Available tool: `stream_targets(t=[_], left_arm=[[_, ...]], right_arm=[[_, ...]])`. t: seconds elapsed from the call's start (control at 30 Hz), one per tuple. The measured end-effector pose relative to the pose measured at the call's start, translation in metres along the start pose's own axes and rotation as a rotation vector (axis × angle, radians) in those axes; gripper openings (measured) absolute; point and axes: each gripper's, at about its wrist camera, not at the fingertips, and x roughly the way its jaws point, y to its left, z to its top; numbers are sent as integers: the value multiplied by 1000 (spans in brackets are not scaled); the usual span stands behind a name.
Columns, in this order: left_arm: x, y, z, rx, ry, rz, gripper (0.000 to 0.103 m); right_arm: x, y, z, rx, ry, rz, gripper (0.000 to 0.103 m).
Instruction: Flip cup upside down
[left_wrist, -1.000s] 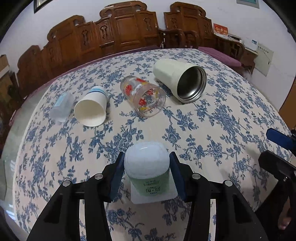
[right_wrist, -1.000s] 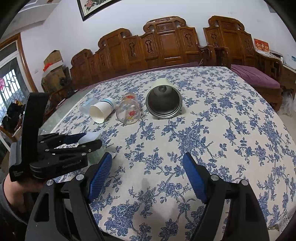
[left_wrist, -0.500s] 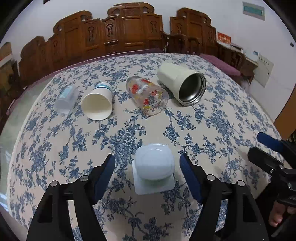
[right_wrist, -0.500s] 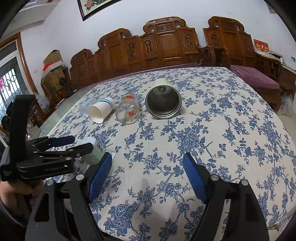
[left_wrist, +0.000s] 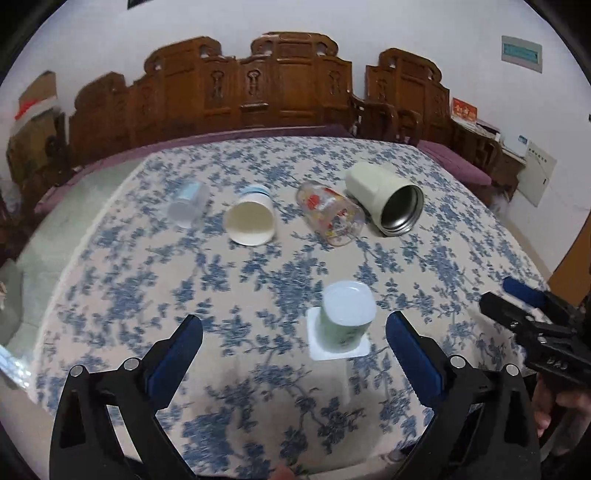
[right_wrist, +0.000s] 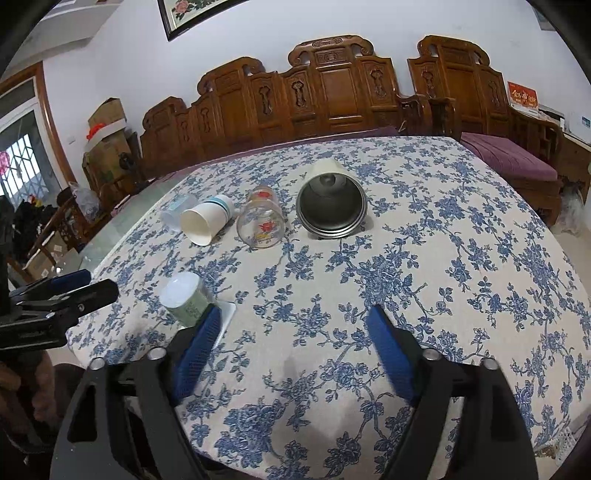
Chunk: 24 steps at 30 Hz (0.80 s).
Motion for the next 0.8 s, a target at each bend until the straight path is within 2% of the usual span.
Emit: stream_targets(t=[0.07, 0.37, 0.6, 0.8], left_arm=[[-10, 4, 0, 2, -17, 5, 95], [-40, 16, 0, -31, -36, 3, 95], [-67, 18, -7, -25, -55, 30, 95], [-108, 19, -12, -25, -111, 33, 95]], right_arm=[[-3, 7, 3, -13, -3, -1, 101], [-16, 35, 4, -50, 7, -35, 101], [-42, 53, 5, -64, -28, -54, 101], [-79, 65, 4, -66, -82, -50, 101]])
